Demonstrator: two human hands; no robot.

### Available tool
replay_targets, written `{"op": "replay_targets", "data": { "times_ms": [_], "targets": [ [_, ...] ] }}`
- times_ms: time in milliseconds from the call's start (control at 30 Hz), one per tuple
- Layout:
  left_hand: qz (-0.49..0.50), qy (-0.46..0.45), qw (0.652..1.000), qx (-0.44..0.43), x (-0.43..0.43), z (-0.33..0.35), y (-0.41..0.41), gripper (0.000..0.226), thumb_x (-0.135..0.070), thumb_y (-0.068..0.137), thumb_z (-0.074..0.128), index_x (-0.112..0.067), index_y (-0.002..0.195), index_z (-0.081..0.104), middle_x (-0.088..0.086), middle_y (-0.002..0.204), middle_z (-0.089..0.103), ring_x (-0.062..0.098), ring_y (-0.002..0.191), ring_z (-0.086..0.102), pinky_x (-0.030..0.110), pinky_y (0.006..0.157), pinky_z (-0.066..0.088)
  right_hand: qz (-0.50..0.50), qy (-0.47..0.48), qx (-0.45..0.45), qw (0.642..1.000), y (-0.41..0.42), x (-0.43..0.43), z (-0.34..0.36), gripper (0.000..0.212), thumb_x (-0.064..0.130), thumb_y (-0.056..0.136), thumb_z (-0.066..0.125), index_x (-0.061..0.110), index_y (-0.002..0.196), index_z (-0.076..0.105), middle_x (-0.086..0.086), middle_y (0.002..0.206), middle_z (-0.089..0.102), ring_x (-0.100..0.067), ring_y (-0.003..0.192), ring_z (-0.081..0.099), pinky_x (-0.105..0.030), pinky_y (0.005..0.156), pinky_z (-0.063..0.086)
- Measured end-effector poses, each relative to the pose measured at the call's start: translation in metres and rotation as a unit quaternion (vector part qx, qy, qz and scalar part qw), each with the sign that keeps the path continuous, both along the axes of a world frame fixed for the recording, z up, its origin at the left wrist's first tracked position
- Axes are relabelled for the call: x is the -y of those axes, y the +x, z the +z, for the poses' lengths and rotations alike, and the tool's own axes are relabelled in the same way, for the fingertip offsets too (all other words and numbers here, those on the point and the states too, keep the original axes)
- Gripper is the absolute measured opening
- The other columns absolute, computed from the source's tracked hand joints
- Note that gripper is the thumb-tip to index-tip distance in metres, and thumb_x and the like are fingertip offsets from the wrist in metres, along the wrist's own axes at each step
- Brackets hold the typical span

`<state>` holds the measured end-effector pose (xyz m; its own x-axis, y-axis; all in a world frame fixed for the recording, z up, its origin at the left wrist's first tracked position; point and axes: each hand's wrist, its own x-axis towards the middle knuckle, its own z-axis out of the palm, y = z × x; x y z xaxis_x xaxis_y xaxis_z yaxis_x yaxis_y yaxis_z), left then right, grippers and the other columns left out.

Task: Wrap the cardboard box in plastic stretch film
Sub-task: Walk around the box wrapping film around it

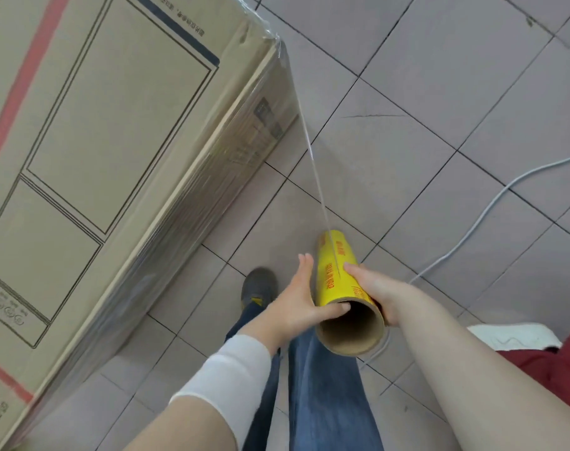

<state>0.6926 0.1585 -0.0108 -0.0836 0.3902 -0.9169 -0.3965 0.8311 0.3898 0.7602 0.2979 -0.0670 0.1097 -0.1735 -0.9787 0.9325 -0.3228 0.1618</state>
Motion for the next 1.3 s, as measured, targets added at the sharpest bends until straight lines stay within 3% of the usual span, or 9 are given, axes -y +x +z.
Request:
{"op": "replay_targets", "data": {
  "times_ms": [200, 433, 533, 633, 767, 900, 967, 1167, 1300],
  "targets": [
    [-0.177, 0.021, 0.980, -0.086, 0.030, -0.002, -0.019, 0.095, -0.039, 0.081, 0.066, -0.018, 0.150, 0.003, 0.000, 0.154, 0.024, 0.017, 0.134, 0.035, 0.019, 0.101, 0.027, -0.020, 0.019, 0.003, 1.000, 0.007, 0.047, 0.000, 0.063, 0.059, 0.094, 0.037, 0.033, 0.150, 0.025, -0.014, 0.126, 0.059, -0.030, 0.109, 0.059, -0.039, 0.087, 0.050],
    [0.108, 0.013, 0.993, -0.039, 0.103, 0.002, 0.018, 0.074, 0.000, 0.079, 0.059, -0.034, 0.139, 0.030, -0.005, 0.135, 0.046, 0.006, 0.118, 0.047, 0.020, 0.091, 0.041, -0.136, 0.036, -0.001, 0.990, 0.014, 0.094, 0.009, 0.076, 0.054, 0.086, 0.057, 0.028, 0.150, 0.023, -0.017, 0.126, 0.059, -0.030, 0.090, 0.065, -0.031, 0.056, 0.055],
    [0.183, -0.002, 0.983, -0.001, 0.129, 0.004, 0.042, 0.067, 0.003, 0.079, 0.057, -0.034, 0.128, 0.031, -0.013, 0.121, 0.052, 0.001, 0.114, 0.050, 0.018, 0.086, 0.044, -0.084, 0.023, -0.030, 0.996, 0.007, 0.116, 0.011, 0.062, 0.044, 0.093, 0.052, 0.025, 0.147, 0.028, -0.019, 0.124, 0.059, -0.031, 0.090, 0.064, -0.037, 0.068, 0.056],
    [0.142, -0.030, 0.989, 0.007, 0.153, 0.005, 0.055, 0.073, -0.025, 0.072, 0.066, -0.025, 0.135, 0.030, -0.006, 0.134, 0.048, 0.008, 0.122, 0.047, 0.031, 0.103, 0.041, -0.012, 0.015, -0.008, 1.000, 0.004, 0.135, 0.011, 0.057, 0.043, 0.096, 0.048, 0.018, 0.144, 0.032, -0.018, 0.115, 0.061, -0.031, 0.087, 0.062, -0.039, 0.072, 0.052],
    [0.069, -0.001, 0.995, -0.077, 0.163, 0.003, 0.033, 0.104, -0.045, 0.070, 0.071, -0.033, 0.147, 0.003, -0.015, 0.155, -0.006, 0.006, 0.143, 0.001, 0.031, 0.117, 0.011, -0.017, -0.022, 0.032, 0.999, 0.000, 0.142, 0.014, 0.057, 0.053, 0.095, 0.044, 0.009, 0.129, 0.052, -0.015, 0.089, 0.064, -0.028, 0.073, 0.060, -0.036, 0.065, 0.049],
    [-0.120, 0.036, 0.982, -0.138, 0.153, 0.002, 0.003, 0.074, -0.031, 0.083, 0.065, -0.032, 0.144, 0.024, -0.002, 0.151, 0.031, 0.016, 0.140, 0.027, 0.022, 0.106, 0.023, -0.024, -0.026, 0.019, 0.999, -0.004, 0.150, 0.013, 0.053, 0.055, 0.095, 0.041, 0.008, 0.110, 0.060, -0.015, 0.090, 0.066, -0.028, 0.078, 0.063, -0.037, 0.074, 0.053],
    [-0.081, 0.001, 0.983, -0.163, 0.162, 0.002, 0.002, 0.061, -0.022, 0.082, 0.061, -0.029, 0.138, 0.038, 0.001, 0.139, 0.049, 0.019, 0.128, 0.044, 0.023, 0.101, 0.033, -0.051, -0.024, 0.027, 0.998, 0.004, 0.156, 0.007, 0.058, 0.061, 0.092, 0.039, 0.012, 0.118, 0.057, -0.013, 0.106, 0.067, -0.027, 0.093, 0.064, -0.040, 0.089, 0.051],
    [0.157, -0.034, 0.979, -0.125, 0.219, 0.010, 0.045, 0.058, 0.005, 0.077, 0.054, -0.021, 0.129, 0.045, -0.006, 0.118, 0.058, 0.008, 0.112, 0.052, 0.017, 0.088, 0.040, -0.151, -0.022, 0.032, 0.988, 0.017, 0.204, 0.013, 0.058, 0.056, 0.090, 0.050, 0.016, 0.132, 0.052, -0.015, 0.117, 0.067, -0.029, 0.097, 0.067, -0.039, 0.075, 0.055],
    [0.169, -0.068, 0.978, -0.100, 0.257, 0.014, 0.062, 0.051, -0.008, 0.080, 0.056, -0.022, 0.127, 0.045, -0.004, 0.117, 0.061, 0.011, 0.104, 0.056, 0.026, 0.090, 0.043, -0.101, 0.002, 0.014, 0.995, 0.013, 0.245, 0.018, 0.049, 0.050, 0.093, 0.050, 0.013, 0.124, 0.056, -0.016, 0.104, 0.069, -0.029, 0.087, 0.066, -0.038, 0.075, 0.056]
  ]
}}
